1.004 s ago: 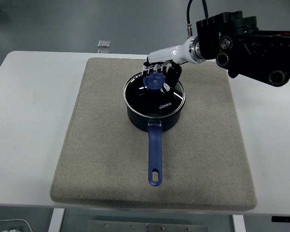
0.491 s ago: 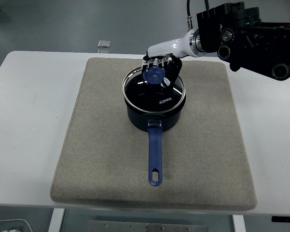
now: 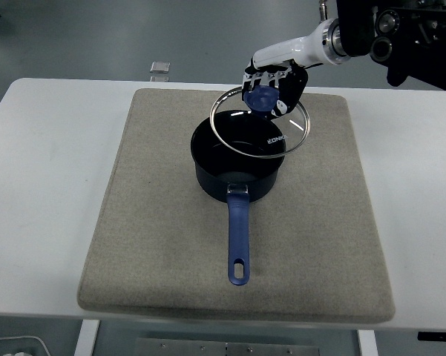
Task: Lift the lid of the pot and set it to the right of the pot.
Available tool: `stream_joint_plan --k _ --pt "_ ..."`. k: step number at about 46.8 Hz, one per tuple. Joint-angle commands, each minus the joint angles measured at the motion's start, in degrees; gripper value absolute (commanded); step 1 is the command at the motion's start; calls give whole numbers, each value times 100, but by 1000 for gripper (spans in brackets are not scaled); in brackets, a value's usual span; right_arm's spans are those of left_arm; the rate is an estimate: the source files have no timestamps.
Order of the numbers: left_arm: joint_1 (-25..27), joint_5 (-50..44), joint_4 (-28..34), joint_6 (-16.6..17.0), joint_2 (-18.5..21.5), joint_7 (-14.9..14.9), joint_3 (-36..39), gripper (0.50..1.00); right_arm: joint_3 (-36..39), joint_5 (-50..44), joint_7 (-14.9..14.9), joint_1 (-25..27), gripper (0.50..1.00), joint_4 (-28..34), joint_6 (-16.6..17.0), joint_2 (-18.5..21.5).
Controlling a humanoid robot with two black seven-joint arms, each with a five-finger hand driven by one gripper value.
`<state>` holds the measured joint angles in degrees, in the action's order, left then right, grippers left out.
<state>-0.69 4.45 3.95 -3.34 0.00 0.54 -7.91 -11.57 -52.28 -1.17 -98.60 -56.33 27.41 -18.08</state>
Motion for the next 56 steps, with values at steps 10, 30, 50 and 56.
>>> stream_joint_plan --k 10,30,50,56 --pt "-1 -6 0 0 0 -1 0 1000 23 25 -172 209 500 262 80 -424" --pt "-1 3 0 0 0 -1 0 1000 84 42 -375 956 500 992 -52 -697" --pt "-1 3 0 0 0 -1 0 1000 67 16 -384 1606 500 1264 -676 -328" --pt "-1 3 0 0 0 -1 0 1000 67 16 -384 1721 500 1282 -851 -310"
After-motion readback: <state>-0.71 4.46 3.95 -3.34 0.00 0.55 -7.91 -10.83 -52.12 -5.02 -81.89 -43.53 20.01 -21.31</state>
